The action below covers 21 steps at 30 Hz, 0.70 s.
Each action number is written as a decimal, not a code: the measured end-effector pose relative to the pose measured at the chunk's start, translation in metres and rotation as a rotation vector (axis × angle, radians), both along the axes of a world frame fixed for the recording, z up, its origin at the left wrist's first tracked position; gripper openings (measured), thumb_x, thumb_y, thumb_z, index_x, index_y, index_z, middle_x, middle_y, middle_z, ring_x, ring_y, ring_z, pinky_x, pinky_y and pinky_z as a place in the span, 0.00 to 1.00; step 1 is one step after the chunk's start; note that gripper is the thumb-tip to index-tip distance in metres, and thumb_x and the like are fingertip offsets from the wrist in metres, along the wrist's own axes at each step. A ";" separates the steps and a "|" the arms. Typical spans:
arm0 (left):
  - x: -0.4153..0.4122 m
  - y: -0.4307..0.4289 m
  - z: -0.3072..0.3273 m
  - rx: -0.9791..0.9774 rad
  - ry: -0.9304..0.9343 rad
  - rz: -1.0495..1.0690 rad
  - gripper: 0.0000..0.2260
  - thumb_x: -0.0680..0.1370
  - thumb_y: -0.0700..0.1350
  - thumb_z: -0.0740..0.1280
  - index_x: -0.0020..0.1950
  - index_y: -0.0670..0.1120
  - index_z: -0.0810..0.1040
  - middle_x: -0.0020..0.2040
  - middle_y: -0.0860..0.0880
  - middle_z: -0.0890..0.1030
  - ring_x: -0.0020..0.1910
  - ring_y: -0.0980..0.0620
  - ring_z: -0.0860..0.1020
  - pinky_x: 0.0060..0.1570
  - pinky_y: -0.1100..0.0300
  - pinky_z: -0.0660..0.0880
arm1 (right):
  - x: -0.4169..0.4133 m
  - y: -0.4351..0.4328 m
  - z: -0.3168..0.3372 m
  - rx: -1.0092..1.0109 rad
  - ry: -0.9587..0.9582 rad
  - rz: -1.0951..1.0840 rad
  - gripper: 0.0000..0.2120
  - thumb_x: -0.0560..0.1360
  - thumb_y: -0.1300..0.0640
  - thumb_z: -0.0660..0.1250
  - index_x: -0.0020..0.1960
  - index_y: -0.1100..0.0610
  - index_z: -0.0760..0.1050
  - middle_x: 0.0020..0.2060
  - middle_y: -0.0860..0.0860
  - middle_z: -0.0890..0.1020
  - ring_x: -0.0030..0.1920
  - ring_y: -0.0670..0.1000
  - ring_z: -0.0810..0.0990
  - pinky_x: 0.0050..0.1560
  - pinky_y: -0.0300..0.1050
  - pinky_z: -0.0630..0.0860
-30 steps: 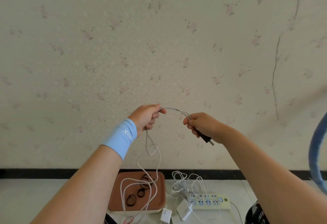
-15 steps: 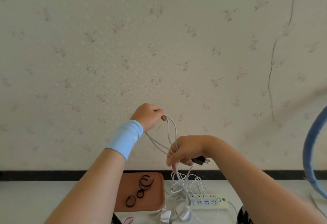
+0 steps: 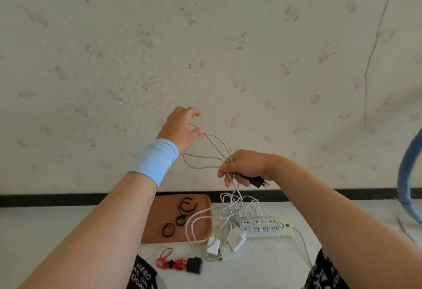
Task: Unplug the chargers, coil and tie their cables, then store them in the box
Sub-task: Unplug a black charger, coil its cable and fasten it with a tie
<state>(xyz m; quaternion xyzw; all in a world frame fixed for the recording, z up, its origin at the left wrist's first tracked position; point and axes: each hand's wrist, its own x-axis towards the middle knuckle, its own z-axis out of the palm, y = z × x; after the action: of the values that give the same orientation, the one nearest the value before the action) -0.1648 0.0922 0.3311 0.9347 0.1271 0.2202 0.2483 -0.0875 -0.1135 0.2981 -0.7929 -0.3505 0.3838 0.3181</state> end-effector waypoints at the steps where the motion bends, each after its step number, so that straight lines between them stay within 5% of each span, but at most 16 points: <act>1: 0.002 -0.001 -0.005 0.055 -0.049 0.045 0.18 0.74 0.45 0.74 0.62 0.51 0.77 0.59 0.48 0.73 0.56 0.47 0.75 0.61 0.52 0.72 | 0.005 0.000 -0.002 0.010 -0.008 -0.017 0.12 0.84 0.56 0.61 0.52 0.62 0.80 0.35 0.51 0.85 0.24 0.48 0.69 0.31 0.39 0.71; 4: 0.002 -0.014 -0.017 0.139 -0.200 0.023 0.13 0.75 0.37 0.69 0.54 0.52 0.80 0.52 0.51 0.75 0.49 0.50 0.77 0.54 0.55 0.75 | 0.015 -0.001 -0.009 0.018 -0.004 -0.022 0.13 0.84 0.57 0.61 0.55 0.63 0.80 0.34 0.50 0.84 0.23 0.47 0.69 0.31 0.39 0.71; 7: -0.004 -0.033 -0.030 0.006 -0.125 -0.211 0.12 0.77 0.35 0.64 0.48 0.49 0.84 0.48 0.53 0.81 0.46 0.55 0.79 0.53 0.58 0.76 | 0.022 0.002 -0.016 0.027 0.053 -0.049 0.12 0.84 0.57 0.61 0.56 0.63 0.80 0.34 0.50 0.81 0.22 0.46 0.68 0.29 0.40 0.70; 12: 0.002 -0.050 -0.045 -0.024 0.250 -0.308 0.16 0.79 0.38 0.63 0.66 0.50 0.76 0.66 0.51 0.76 0.62 0.52 0.77 0.63 0.58 0.73 | 0.027 0.008 -0.014 0.080 0.295 -0.090 0.09 0.84 0.58 0.62 0.51 0.61 0.78 0.33 0.51 0.80 0.24 0.47 0.66 0.29 0.41 0.67; 15: 0.000 -0.041 -0.052 0.005 0.126 -0.253 0.07 0.79 0.39 0.63 0.54 0.49 0.71 0.55 0.52 0.72 0.51 0.52 0.78 0.53 0.56 0.76 | 0.034 0.009 -0.008 0.113 0.390 -0.050 0.10 0.85 0.58 0.59 0.51 0.61 0.78 0.29 0.48 0.81 0.24 0.46 0.65 0.32 0.41 0.65; 18: -0.001 -0.024 -0.065 0.009 0.269 -0.229 0.02 0.83 0.45 0.59 0.54 0.50 0.69 0.46 0.51 0.76 0.42 0.52 0.76 0.44 0.59 0.71 | 0.043 0.017 -0.012 0.116 0.460 -0.023 0.12 0.85 0.57 0.58 0.57 0.63 0.78 0.34 0.49 0.84 0.24 0.45 0.63 0.30 0.39 0.64; 21: -0.004 -0.007 -0.069 0.071 0.365 -0.234 0.08 0.84 0.48 0.57 0.57 0.50 0.74 0.37 0.56 0.75 0.37 0.55 0.74 0.41 0.58 0.69 | 0.050 0.031 -0.024 0.057 0.465 0.022 0.13 0.84 0.55 0.61 0.58 0.63 0.78 0.39 0.51 0.86 0.24 0.45 0.62 0.29 0.38 0.65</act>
<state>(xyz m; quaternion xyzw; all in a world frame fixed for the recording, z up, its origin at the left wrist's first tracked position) -0.1690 0.0853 0.2621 0.9756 0.0527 0.0212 0.2119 -0.0377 -0.0823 0.2742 -0.6700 -0.2869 0.5496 0.4083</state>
